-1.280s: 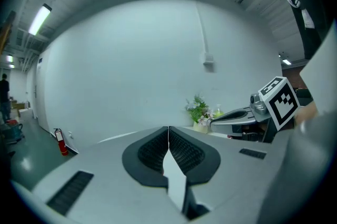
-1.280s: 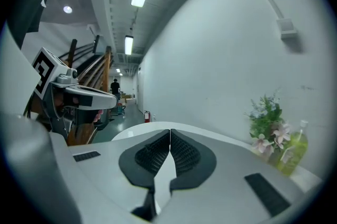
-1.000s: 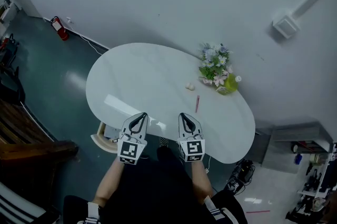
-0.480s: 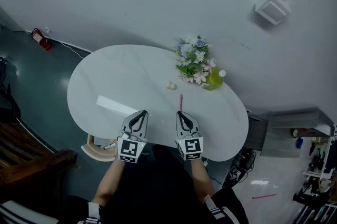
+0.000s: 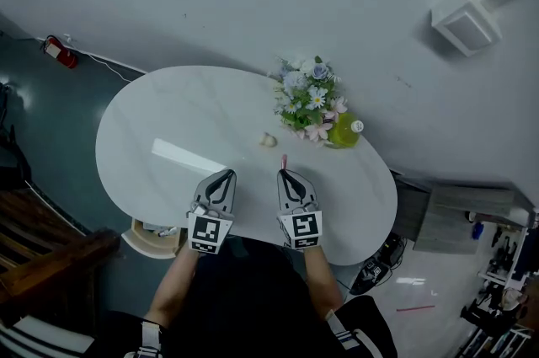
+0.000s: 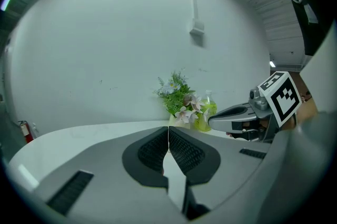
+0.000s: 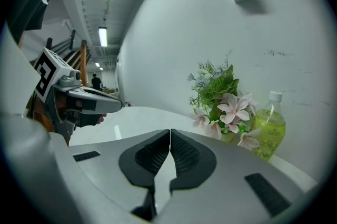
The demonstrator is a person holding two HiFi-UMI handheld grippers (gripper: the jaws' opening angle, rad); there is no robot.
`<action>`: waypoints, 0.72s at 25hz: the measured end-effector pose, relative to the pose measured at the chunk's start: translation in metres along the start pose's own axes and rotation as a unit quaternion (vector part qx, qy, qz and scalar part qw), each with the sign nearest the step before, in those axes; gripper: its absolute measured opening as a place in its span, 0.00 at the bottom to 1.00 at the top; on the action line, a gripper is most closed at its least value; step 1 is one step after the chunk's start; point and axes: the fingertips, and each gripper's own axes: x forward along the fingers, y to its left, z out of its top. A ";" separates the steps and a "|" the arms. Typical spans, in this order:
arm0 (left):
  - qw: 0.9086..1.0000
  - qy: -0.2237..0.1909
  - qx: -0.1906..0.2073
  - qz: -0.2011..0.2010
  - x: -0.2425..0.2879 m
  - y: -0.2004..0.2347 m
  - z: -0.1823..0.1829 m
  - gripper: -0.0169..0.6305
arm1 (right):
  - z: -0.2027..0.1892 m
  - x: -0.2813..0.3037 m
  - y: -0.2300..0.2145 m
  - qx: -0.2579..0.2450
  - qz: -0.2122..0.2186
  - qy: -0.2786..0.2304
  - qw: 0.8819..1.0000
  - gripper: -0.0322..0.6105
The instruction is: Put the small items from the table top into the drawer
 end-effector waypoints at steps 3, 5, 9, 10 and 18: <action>1.000 0.009 -0.002 0.001 0.016 0.004 -0.006 0.06 | -0.001 0.014 -0.007 0.004 0.008 0.005 1.000 0.10; 1.000 0.012 -0.005 0.003 0.025 0.007 -0.010 0.06 | -0.008 0.022 -0.012 0.003 0.012 0.012 1.000 0.10; 1.000 0.019 -0.012 0.007 0.037 0.013 -0.015 0.06 | -0.010 0.036 -0.016 0.004 0.025 0.018 1.000 0.10; 1.000 0.020 -0.014 0.008 0.039 0.014 -0.015 0.06 | -0.010 0.039 -0.016 0.002 0.028 0.020 0.999 0.10; 0.999 0.027 -0.020 0.016 0.041 0.015 -0.018 0.06 | -0.025 0.069 -0.009 -0.014 0.071 0.043 0.996 0.10</action>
